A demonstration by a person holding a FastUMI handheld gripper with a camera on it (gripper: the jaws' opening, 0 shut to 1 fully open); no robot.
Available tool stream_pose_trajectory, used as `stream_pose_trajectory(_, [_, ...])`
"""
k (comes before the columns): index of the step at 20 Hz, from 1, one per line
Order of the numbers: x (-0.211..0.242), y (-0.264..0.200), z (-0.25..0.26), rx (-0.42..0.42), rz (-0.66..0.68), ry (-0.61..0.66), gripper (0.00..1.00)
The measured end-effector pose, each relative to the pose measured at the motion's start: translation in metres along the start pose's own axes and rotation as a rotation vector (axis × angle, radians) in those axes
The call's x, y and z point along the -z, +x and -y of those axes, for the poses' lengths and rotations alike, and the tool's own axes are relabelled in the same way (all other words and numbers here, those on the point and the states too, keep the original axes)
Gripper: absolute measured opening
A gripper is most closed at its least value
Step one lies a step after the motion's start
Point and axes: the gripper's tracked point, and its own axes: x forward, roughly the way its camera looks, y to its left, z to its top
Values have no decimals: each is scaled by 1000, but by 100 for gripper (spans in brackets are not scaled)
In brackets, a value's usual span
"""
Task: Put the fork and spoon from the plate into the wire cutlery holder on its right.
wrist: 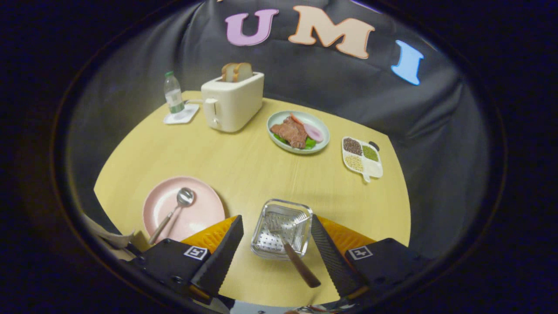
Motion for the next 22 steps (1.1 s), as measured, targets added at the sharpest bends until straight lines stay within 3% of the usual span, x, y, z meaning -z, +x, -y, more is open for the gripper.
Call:
stream_pose_trajectory(7, [-5, -23, -41, 65, 160, 19, 100])
stream_pose_trajectory(12, [-6, -35, -96, 48, 265, 71, 100])
stream_pose_trajectory(22, [44, 3, -183, -3, 204, 103, 100])
